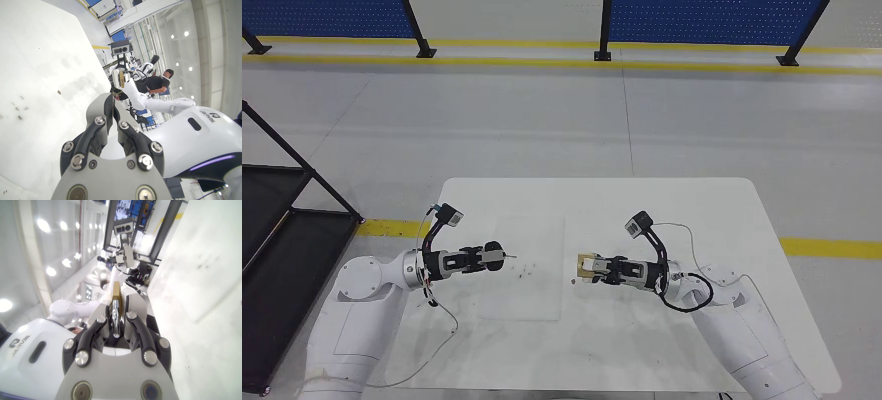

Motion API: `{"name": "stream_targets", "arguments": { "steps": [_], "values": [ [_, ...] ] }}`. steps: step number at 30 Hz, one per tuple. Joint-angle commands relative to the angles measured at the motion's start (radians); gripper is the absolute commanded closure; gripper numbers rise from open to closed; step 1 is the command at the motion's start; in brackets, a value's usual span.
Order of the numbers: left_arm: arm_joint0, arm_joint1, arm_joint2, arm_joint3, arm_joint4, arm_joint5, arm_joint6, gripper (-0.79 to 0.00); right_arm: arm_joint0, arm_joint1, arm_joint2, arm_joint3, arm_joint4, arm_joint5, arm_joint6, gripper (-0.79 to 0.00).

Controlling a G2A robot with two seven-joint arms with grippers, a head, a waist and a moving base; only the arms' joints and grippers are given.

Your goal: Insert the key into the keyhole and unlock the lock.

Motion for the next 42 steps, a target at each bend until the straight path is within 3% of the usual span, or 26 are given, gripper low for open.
{"name": "stream_targets", "arguments": {
  "steps": [1, 18, 19, 20, 21, 42],
  "values": [
    [0.000, 0.000, 0.000, 0.000, 0.000, 0.000, 0.000, 0.000, 0.000, 0.000, 0.000, 0.000, 0.000, 0.000, 0.000, 0.000],
    [0.000, 0.000, 0.000, 0.000, 0.000, 0.000, 0.000, 0.000, 0.000, 0.000, 0.000, 0.000, 0.000, 0.000, 0.000, 0.000],
    [0.000, 0.000, 0.000, 0.000, 0.000, 0.000, 0.000, -0.228, 0.000, 0.000, 0.000, 0.000, 0.000, 0.000, 0.000, 0.000],
    [0.000, 0.000, 0.000, 0.000, 0.000, 0.000, 0.000, -0.228, 0.000, 0.000, 0.000, 0.000, 0.000, 0.000, 0.000, 0.000],
    [0.000, 0.000, 0.000, 0.000, 0.000, 0.000, 0.000, 0.000, 0.000, 0.000, 0.000, 0.000, 0.000, 0.000, 0.000, 0.000],
    [0.013, -0.020, 0.208, -0.093, 0.063, -0.030, 0.249, 0.000, 0.000, 0.000, 0.000, 0.000, 0.000, 0.000, 0.000, 0.000]
  ]
}}
